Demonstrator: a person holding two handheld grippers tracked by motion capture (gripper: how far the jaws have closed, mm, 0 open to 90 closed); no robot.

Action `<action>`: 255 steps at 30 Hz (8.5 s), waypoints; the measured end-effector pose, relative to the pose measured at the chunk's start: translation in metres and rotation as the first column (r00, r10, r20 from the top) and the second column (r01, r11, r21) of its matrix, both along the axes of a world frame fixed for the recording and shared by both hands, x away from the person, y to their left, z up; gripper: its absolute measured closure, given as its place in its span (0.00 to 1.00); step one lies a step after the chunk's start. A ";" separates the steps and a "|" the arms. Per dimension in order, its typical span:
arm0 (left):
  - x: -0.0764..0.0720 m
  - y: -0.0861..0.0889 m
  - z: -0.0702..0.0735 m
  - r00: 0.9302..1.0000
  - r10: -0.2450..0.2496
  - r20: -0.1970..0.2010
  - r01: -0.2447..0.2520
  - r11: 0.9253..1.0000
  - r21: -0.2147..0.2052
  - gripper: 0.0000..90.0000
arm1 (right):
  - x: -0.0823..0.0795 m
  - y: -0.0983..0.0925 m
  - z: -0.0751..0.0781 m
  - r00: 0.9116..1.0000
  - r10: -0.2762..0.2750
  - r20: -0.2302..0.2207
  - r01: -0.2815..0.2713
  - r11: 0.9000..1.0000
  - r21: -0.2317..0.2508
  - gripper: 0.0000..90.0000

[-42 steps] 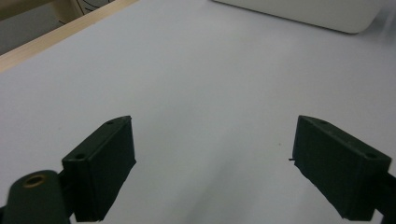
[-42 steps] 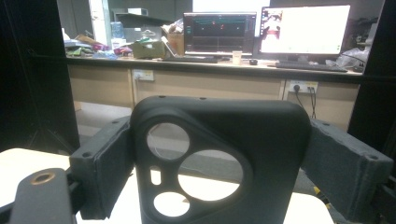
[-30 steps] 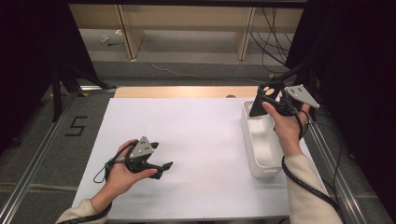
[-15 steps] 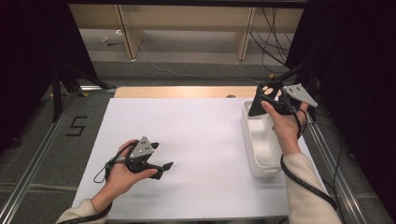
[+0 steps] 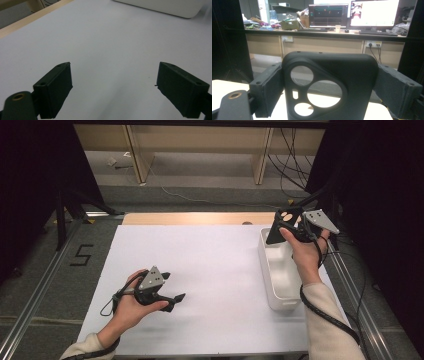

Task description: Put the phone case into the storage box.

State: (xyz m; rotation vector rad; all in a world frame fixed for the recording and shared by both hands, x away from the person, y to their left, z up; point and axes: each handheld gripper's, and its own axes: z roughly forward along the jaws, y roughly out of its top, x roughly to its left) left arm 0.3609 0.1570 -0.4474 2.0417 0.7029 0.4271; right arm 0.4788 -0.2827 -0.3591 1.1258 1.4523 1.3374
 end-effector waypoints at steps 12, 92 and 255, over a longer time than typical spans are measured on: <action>0.000 0.000 0.000 1.000 0.003 0.001 -0.003 1.000 -0.003 0.14 | 0.004 0.000 -0.001 1.000 -0.002 -0.003 0.002 1.000 -0.002 0.17; 0.000 0.000 0.001 1.000 0.001 0.000 -0.001 1.000 -0.012 0.14 | 0.042 0.003 -0.015 0.988 -0.031 -0.152 0.025 0.999 -0.039 0.17; 0.000 0.000 0.002 1.000 0.012 -0.001 -0.012 1.000 -0.018 0.14 | 0.014 0.012 -0.020 0.972 0.080 -0.220 -0.088 0.996 -0.029 0.03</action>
